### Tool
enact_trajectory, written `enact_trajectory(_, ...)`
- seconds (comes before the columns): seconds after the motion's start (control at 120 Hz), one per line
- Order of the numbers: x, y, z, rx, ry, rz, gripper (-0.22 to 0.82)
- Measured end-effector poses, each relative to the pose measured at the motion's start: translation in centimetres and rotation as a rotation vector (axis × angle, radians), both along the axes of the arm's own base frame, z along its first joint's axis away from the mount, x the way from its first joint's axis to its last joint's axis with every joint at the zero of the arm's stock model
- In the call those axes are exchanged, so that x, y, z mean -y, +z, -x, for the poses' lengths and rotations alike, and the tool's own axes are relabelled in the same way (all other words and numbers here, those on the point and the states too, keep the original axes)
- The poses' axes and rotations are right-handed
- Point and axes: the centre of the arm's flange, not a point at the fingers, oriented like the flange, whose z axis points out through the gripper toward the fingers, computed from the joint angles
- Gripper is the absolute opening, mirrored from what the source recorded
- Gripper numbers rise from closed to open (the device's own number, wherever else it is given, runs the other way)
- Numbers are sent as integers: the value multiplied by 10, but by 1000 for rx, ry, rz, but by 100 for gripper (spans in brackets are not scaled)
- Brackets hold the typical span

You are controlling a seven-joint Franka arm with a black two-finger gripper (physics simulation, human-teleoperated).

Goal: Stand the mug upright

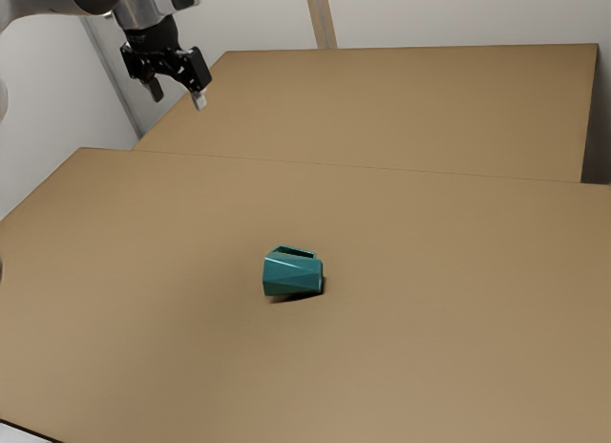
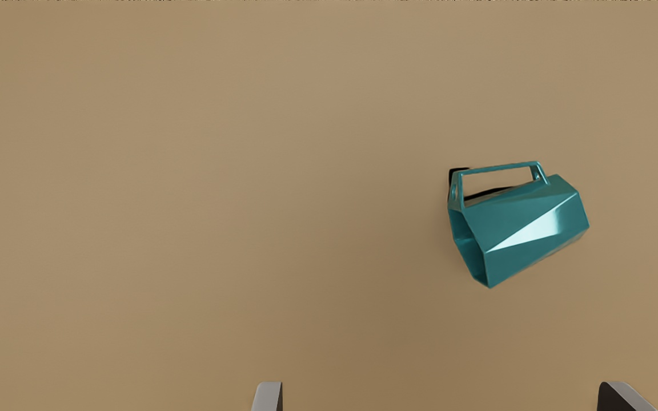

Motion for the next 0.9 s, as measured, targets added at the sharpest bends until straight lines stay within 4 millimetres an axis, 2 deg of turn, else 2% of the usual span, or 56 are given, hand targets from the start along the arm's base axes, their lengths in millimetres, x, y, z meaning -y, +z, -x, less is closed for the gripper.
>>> enact_trajectory(0.092,-1,-1,1,0,-1,8,60)
enact_trajectory(0.158,-1,-10,0,-13,-1,22,60)
enact_trajectory(0.225,-2,-29,-1,-43,2,54,60)
enact_trajectory(0.308,-18,-58,1,-82,35,150,60)
enact_trajectory(0.483,-59,-150,20,-173,139,463,60)
enact_trajectory(0.608,-75,-204,32,-184,196,628,60)
enact_trajectory(0.692,-73,-243,42,-200,220,719,60)
enact_trajectory(0.85,-51,-303,53,-215,235,863,60)
enact_trajectory(0.9,-46,-316,53,-207,235,892,60)
